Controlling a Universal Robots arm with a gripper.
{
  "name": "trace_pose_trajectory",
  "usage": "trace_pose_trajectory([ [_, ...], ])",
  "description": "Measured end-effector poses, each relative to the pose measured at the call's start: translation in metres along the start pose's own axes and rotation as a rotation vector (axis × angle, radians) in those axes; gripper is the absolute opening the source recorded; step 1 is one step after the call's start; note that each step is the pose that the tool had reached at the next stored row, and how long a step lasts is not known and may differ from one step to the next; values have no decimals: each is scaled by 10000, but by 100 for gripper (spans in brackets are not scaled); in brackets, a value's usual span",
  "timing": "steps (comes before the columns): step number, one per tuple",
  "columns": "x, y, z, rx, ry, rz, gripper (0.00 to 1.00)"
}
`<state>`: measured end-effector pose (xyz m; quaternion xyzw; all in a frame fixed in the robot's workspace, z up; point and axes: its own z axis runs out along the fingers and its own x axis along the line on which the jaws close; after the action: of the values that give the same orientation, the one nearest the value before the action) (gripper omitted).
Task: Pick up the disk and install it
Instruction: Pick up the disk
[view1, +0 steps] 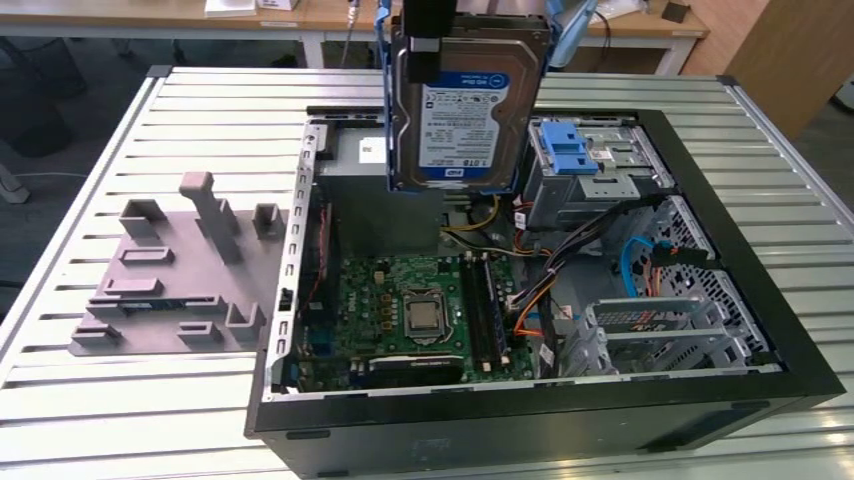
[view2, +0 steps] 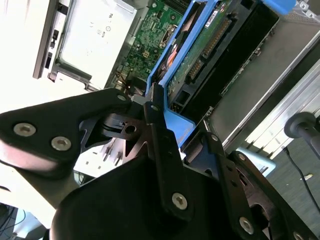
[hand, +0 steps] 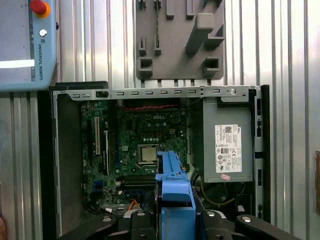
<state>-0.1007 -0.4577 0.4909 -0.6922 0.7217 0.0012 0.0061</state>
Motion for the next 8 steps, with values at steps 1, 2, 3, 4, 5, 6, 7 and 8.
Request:
trace_pose_trajectory([
  [1,12,-2,1,0,0,0,36],
  [2,26,-5,3,0,-1,0,36],
  [3,40,-7,3,0,0,0,36],
  [4,55,-9,4,0,0,0,36],
  [5,67,-11,4,0,0,0,36],
  [6,75,-13,5,0,0,0,36],
  [7,79,-16,5,0,-1,0,36],
  [8,80,-24,6,0,-1,0,36],
])
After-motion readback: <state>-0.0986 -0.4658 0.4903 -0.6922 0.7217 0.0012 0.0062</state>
